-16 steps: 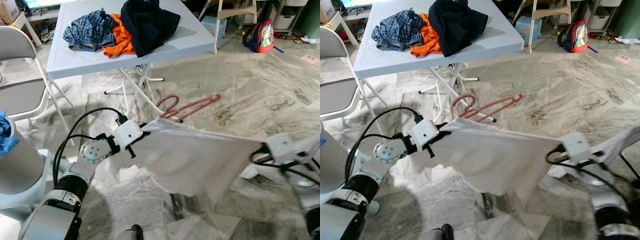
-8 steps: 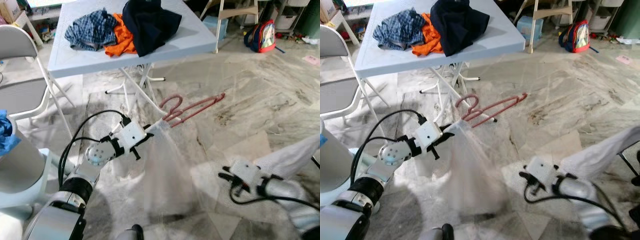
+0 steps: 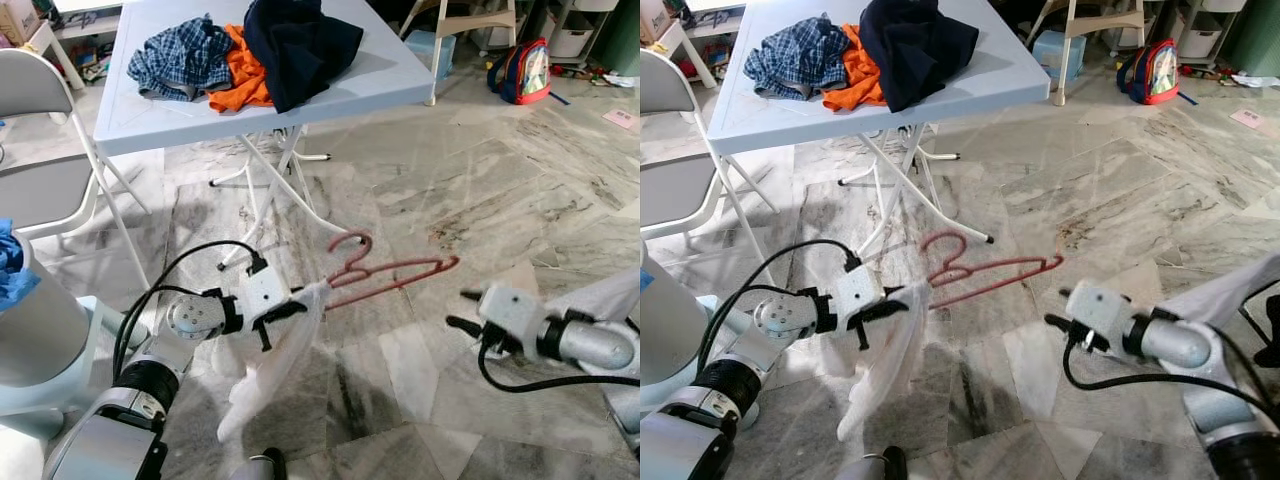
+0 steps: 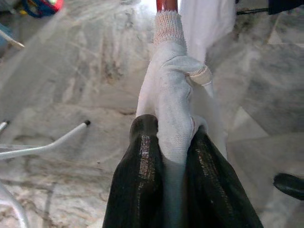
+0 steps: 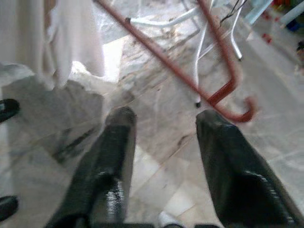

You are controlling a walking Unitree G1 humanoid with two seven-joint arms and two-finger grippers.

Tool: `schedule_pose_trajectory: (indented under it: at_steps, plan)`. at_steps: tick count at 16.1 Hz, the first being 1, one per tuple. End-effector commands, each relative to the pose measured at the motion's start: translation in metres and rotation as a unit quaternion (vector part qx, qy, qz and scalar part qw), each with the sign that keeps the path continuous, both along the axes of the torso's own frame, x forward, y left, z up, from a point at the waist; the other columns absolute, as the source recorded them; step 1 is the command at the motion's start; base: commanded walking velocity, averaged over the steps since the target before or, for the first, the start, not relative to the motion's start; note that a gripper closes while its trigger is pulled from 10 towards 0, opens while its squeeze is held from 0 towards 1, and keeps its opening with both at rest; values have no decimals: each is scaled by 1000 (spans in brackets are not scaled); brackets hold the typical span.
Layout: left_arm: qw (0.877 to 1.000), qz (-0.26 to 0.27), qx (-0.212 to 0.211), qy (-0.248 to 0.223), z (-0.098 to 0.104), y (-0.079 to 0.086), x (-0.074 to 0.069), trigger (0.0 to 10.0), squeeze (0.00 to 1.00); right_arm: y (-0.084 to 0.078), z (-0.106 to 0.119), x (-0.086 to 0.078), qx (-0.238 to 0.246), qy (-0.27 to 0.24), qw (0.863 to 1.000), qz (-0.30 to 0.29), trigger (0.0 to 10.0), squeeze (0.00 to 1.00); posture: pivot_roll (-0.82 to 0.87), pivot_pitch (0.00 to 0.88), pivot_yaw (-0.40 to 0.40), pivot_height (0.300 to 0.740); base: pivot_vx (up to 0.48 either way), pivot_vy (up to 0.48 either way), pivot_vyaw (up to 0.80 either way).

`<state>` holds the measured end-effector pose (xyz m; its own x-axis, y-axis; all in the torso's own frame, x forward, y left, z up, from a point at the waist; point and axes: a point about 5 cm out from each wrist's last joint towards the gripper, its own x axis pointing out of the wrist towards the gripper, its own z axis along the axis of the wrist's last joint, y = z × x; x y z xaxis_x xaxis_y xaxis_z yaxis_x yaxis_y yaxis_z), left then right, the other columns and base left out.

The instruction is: Hang hanger

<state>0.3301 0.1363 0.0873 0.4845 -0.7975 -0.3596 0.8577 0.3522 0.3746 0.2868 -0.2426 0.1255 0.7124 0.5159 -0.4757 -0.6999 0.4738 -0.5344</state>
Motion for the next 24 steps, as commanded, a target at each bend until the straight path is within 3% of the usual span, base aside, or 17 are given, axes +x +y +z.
schedule_pose_trajectory:
  at_steps: [1,7,10,12,14,15,16,17,20,21,24]
  plan:
    - [1000,-11,22,17,-4,7,-3,0,0,-2,6,-1,-18,-1,1000,4,10000,1000,-16,155,51,740,0,0,0]
    - [995,-57,62,45,-13,5,-10,0,0,6,17,3,-9,-2,999,32,10000,1000,-23,157,55,740,0,0,0]
    - [994,-81,60,40,-15,-5,-13,0,0,16,16,2,16,27,998,61,10000,1000,-26,161,56,740,0,0,0]
    - [994,-90,51,15,-10,-17,-11,0,0,19,7,-2,9,79,993,88,10000,1000,-30,166,54,740,0,0,0]
    - [994,-99,42,-1,-6,-26,-9,0,0,18,3,-3,-4,95,991,96,10000,1000,-32,167,51,740,0,0,0]
    - [994,-105,38,-6,-3,-31,-8,0,0,18,0,-1,-13,100,990,96,10000,765,-33,168,51,740,0,0,0]
    - [993,-116,34,-10,-1,-38,-9,0,0,17,-3,3,-22,99,991,93,10000,314,-36,169,51,740,0,0,0]
    - [992,-124,30,-13,0,-43,-9,0,0,18,-5,7,-21,95,992,84,10000,0,-37,169,50,740,0,0,0]
    - [990,-139,29,-15,-1,-51,-11,0,0,20,-9,12,-22,95,992,80,9569,0,-39,170,51,740,0,0,0]
    - [989,-146,31,-16,-2,-55,-12,0,0,18,-12,16,-35,99,992,73,0,0,-41,171,51,740,0,0,0]
    - [985,-162,54,-20,-5,-58,-14,0,0,18,-14,18,-56,114,988,82,0,0,-47,173,52,740,0,0,0]
